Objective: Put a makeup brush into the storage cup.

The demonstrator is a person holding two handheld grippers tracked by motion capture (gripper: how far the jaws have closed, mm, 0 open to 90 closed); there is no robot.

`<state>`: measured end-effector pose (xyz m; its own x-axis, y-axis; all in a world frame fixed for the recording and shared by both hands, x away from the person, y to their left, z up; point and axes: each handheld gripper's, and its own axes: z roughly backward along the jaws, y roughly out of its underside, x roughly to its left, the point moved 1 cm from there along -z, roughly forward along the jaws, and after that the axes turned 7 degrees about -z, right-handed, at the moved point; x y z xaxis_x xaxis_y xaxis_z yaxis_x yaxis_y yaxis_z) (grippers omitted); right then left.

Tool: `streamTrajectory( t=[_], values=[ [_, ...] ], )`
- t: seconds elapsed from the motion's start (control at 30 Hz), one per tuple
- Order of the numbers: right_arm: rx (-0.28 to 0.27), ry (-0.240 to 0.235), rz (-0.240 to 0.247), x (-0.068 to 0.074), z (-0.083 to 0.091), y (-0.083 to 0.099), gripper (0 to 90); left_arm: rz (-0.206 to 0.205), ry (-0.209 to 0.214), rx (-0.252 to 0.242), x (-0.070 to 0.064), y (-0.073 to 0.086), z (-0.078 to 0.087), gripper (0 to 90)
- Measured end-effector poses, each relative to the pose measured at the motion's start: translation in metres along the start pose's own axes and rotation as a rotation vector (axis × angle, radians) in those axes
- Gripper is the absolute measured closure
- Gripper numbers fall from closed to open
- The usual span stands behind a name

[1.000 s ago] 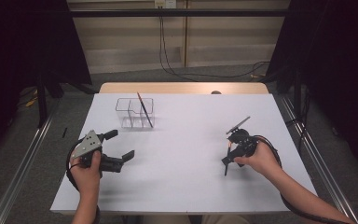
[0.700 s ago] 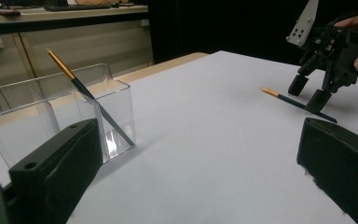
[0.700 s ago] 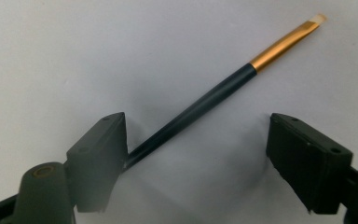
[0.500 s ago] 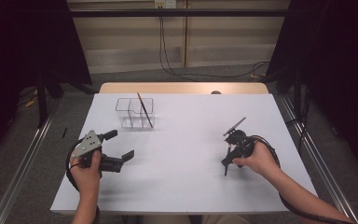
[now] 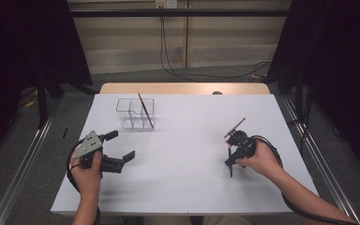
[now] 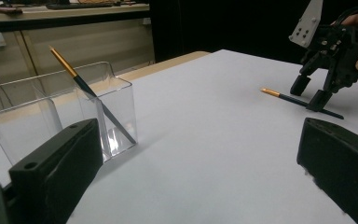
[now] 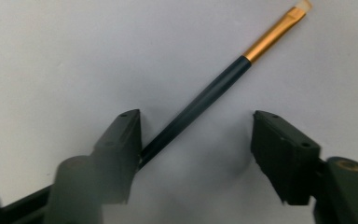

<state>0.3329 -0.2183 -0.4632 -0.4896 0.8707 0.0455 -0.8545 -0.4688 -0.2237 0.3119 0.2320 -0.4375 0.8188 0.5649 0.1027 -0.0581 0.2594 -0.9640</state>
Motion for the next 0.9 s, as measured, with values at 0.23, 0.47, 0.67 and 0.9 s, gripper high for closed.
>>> streamTrajectory(
  t=[0.23, 0.47, 0.67, 0.9],
  values=[
    [0.010, -0.006, 0.031, -0.0001, 0.0029, -0.0006, 55.2, 0.003, -0.004, 0.004, 0.0003, 0.0008, 0.0008, 0.3],
    [0.015, -0.012, 0.052, 0.0005, 0.0041, -0.0004, 67.4, -0.002, -0.005, 0.011, 0.0003, 0.0008, 0.0008, 0.2],
    [0.030, -0.020, 0.040, -0.0014, 0.0046, -0.0008, 79.4, -0.003, -0.005, 0.012, 0.0001, 0.0008, 0.0003, 0.3],
    [0.044, -0.021, 0.046, -0.0023, 0.0044, -0.0024, 84.5, -0.005, -0.011, 0.019, 0.0003, 0.0009, 0.0007, 0.3]
  ],
)
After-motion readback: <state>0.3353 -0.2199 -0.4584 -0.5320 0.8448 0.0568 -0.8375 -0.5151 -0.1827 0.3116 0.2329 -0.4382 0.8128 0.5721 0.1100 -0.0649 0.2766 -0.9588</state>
